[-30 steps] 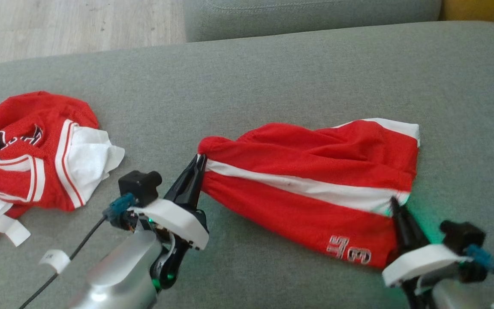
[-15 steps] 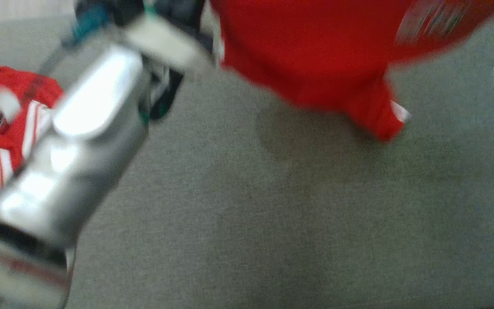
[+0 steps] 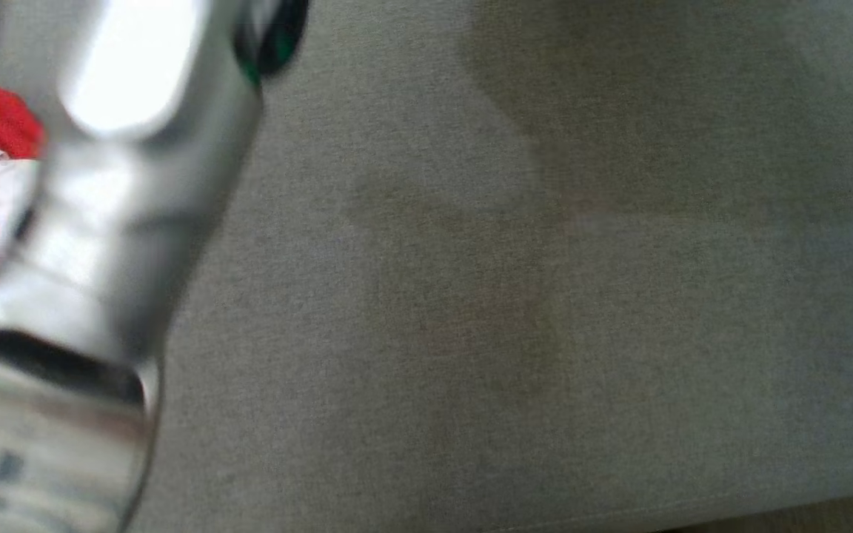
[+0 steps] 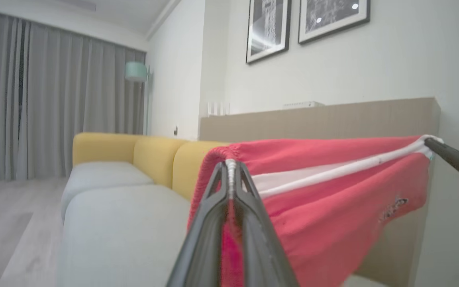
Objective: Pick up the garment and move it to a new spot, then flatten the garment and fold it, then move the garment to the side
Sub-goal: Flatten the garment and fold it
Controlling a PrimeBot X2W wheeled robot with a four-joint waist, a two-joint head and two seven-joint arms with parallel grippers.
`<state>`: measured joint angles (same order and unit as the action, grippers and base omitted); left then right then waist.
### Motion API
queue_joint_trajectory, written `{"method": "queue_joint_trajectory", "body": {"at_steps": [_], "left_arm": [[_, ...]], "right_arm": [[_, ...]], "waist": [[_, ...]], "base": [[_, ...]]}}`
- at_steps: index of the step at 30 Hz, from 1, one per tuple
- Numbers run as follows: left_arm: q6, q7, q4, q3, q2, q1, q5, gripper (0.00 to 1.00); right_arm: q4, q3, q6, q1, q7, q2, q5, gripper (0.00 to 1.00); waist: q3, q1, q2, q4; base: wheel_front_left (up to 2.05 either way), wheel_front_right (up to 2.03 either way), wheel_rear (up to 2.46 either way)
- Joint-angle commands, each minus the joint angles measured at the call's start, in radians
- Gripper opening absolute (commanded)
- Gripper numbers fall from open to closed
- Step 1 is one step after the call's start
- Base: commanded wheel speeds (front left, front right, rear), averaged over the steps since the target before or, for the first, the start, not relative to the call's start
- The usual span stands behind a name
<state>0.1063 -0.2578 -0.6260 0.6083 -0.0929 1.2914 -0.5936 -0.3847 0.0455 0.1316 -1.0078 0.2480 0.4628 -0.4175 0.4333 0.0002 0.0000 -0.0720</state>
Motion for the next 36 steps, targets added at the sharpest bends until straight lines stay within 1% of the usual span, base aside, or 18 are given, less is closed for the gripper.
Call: {"method": "queue_joint_trajectory", "body": {"at_steps": [1, 5, 10, 16, 22, 26, 30, 33, 36], "left_arm": [[0.004, -0.004, 0.025, -0.034, -0.036, -0.023, 0.013, 0.0], [0.015, -0.004, 0.072, -0.05, -0.039, -0.239, 0.081, 0.0], [0.019, -0.004, 0.135, -0.078, -0.025, -0.537, 0.151, 0.0], [0.019, -0.004, 0.205, -0.108, -0.017, -0.842, 0.223, 0.0], [0.012, -0.004, 0.228, -0.122, -0.028, -1.061, 0.262, 0.0], [0.001, -0.004, 0.257, -0.132, -0.036, -1.175, 0.258, 0.0], [-0.009, -0.001, 0.305, -0.132, -0.04, -1.258, 0.238, 0.0], [-0.011, 0.019, 0.36, -0.13, -0.032, -1.27, 0.216, 0.0], [-0.005, 0.049, 0.401, -0.132, -0.011, -1.239, 0.173, 0.0]], "right_arm": [[0.029, -0.002, -0.001, 0.048, 0.004, 0.02, -0.01, 0.0], [0.053, 0.004, -0.001, 0.242, 0.006, -0.005, -0.045, 0.0], [0.097, 0.013, -0.001, 0.512, -0.013, -0.042, -0.088, 0.0], [0.232, -0.003, -0.001, 0.836, -0.091, -0.101, -0.123, 0.0], [0.396, -0.005, -0.001, 1.083, -0.207, -0.127, -0.135, 0.0], [0.505, -0.051, -0.001, 1.21, -0.269, -0.151, -0.146, 0.0], [0.6, -0.112, -0.001, 1.289, -0.314, -0.175, -0.154, 0.0], [0.645, -0.151, -0.001, 1.292, -0.338, -0.185, -0.15, 0.0], [0.65, -0.161, -0.001, 1.244, -0.364, -0.185, -0.142, 0.0]], "waist": [[-0.004, -0.0002, 0.0, 0.004], [-0.026, -0.0002, 0.0, 0.018], [-0.091, -0.0002, 0.0, 0.03], [-0.191, -0.0002, 0.0, 0.029], [-0.279, -0.0002, 0.0, 0.023], [-0.316, -0.0002, 0.0, 0.029], [-0.328, -0.0002, 0.0, 0.046], [-0.321, -0.0002, 0.0, 0.066], [-0.299, -0.0002, 0.0, 0.086]], "base": [[0.0, 0.0, 0.0], [0.0, 0.0, 0.0], [0.0, 0.0, 0.0], [0.0, 0.0, 0.0], [0.0, 0.0, 0.0], [0.0, 0.0, 0.0], [0.0, 0.0, 0.0], [0.0, 0.0, 0.0], [0.0, 0.0, 0.0]]}}
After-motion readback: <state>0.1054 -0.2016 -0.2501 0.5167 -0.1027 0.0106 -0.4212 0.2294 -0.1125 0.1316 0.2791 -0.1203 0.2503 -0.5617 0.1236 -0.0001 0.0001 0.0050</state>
